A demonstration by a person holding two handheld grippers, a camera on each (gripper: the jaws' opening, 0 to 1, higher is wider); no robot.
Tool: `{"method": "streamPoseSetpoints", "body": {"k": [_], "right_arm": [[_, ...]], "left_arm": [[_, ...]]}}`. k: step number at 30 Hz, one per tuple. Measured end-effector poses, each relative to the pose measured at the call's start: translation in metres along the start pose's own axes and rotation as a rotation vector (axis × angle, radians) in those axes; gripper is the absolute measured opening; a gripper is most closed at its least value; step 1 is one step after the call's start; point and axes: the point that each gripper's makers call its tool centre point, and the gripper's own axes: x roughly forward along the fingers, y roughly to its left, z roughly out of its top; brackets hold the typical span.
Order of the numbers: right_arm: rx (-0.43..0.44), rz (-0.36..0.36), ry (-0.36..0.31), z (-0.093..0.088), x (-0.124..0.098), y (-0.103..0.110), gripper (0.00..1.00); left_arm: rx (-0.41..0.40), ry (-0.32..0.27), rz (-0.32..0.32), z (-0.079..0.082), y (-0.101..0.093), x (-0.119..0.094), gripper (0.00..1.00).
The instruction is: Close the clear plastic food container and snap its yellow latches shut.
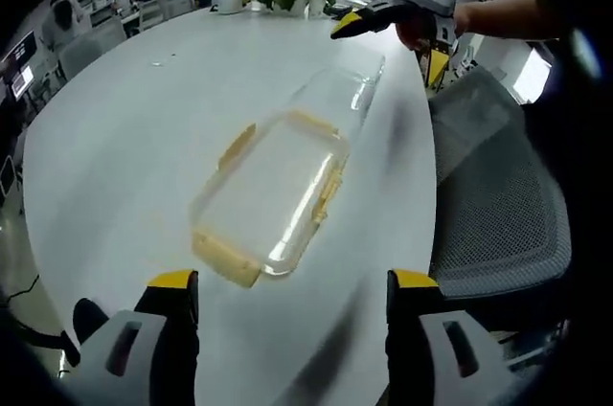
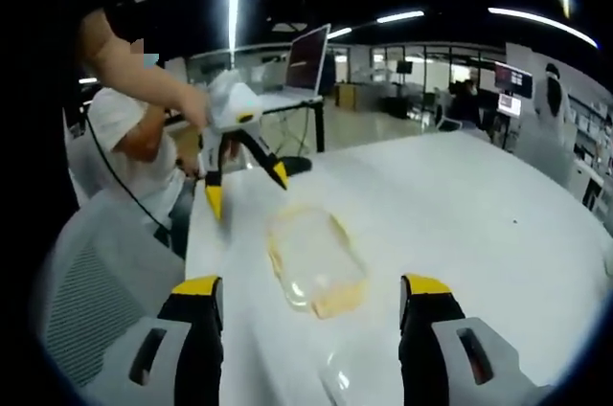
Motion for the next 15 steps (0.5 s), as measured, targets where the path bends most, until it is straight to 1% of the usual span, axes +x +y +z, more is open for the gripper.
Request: {"method": "streamPoseSetpoints", "body": {"k": [4, 9, 11, 15], "right_arm": [[-0.015, 0.008, 0.022, -0.003, 0.0, -0.002, 0.74], [-0.04, 0.03, 0.063, -0.009, 0.003, -0.001, 0.71], [-0.044, 0.036, 0.07, -0.01, 0.005, -0.002, 0.7], [-0.061, 0.05, 0.081, -0.012, 0.012, -0.002, 0.71]], "left_arm": [[-0.005, 0.006, -0.013, -0.001, 0.001, 0.0, 0.8], [0.017, 0.03, -0.023, -0.002, 0.002, 0.001, 0.78], [0.032, 0.045, -0.031, -0.003, 0.002, 0.002, 0.76], [0.041, 0.054, -0.03, -0.004, 0.004, 0.004, 0.76]]}}
